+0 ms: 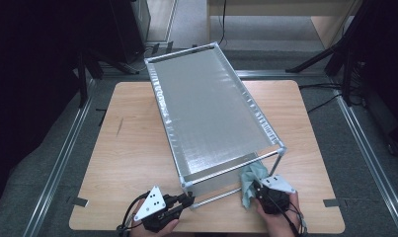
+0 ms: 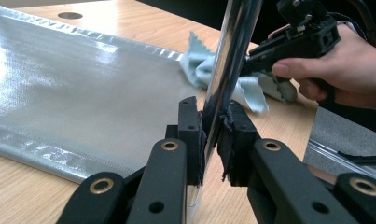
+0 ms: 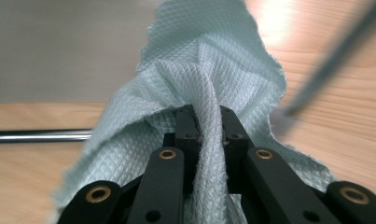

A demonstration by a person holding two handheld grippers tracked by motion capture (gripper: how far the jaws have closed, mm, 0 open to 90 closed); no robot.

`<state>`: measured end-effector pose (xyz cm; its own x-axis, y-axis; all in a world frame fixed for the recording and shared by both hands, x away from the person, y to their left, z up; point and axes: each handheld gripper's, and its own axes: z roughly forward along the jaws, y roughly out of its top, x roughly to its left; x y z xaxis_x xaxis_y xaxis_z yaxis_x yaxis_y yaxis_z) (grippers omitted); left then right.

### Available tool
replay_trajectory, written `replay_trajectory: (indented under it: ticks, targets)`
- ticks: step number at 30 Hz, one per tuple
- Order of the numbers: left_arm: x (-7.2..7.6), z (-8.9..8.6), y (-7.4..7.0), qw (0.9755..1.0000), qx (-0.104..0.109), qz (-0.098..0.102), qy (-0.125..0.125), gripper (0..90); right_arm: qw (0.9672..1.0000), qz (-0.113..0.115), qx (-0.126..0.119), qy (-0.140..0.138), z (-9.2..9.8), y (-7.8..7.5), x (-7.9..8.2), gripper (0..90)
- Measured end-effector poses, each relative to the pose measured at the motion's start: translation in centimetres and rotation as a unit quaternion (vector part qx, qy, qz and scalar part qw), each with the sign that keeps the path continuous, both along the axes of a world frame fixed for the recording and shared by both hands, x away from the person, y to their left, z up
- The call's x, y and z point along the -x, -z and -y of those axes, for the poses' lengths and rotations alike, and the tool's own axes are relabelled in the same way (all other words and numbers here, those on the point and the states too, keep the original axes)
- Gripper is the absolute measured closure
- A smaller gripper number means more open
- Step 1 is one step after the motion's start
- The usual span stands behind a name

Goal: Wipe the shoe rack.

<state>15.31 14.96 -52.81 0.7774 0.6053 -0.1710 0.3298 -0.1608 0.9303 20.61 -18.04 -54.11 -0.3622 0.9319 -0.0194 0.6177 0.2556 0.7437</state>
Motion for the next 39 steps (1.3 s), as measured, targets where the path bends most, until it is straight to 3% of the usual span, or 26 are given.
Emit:
replay_trajectory:
  ticks: [4,10,13,14,16,19,22,25,26,27,34,39]
  targets:
    - [0.0,0.0,0.0,1.0000,0.000,-0.001,-0.002,80.0,0.9994,0.003,0.002,-0.033,-2.5,0.1,0.8,81.2]
    - [-0.1,0.0,0.0,1.0000,0.000,-0.001,-0.002,80.0,0.9955,-0.002,-0.022,-0.093,-6.6,0.5,2.2,80.0]
    - [-0.1,0.0,0.0,1.0000,0.001,-0.002,0.000,80.0,0.9930,0.009,-0.009,-0.117,-8.1,0.6,2.9,78.8]
    - [-0.1,0.0,0.0,1.0000,0.000,-0.002,0.000,79.9,0.9930,0.011,-0.006,-0.117,-8.2,0.6,2.9,78.8]
    - [-0.1,0.0,0.0,1.0000,-0.001,-0.001,0.000,80.0,0.9929,0.001,-0.030,-0.115,-7.6,0.6,2.4,77.8]
    - [-0.2,0.0,0.0,1.0000,-0.001,-0.001,0.001,80.0,0.9957,0.001,-0.045,-0.081,-5.7,0.5,1.1,76.8]
    - [-0.2,0.0,0.0,1.0000,-0.001,-0.002,0.002,80.0,0.9988,0.011,-0.036,-0.032,-3.2,0.3,-0.4,77.8]
    - [-0.2,0.0,0.1,1.0000,0.001,-0.001,0.003,79.9,0.9993,0.017,-0.030,0.012,-1.2,0.1,-1.6,77.1]
    - [-0.2,0.0,0.1,1.0000,0.001,-0.002,0.003,79.9,0.9990,0.016,-0.038,0.018,-0.8,0.2,-1.9,76.1]
    - [-0.2,0.0,0.1,1.0000,0.001,-0.002,0.003,79.9,0.9986,0.012,-0.048,0.017,-0.8,0.3,-2.1,74.9]
    - [-0.2,0.1,0.1,1.0000,0.001,-0.002,-0.001,79.8,0.9993,0.016,-0.021,-0.025,-3.9,1.1,-1.6,78.0]
    - [-0.1,0.3,0.2,1.0000,0.004,-0.003,0.002,79.7,0.9974,0.008,-0.022,-0.068,-6.9,1.3,-0.5,78.7]
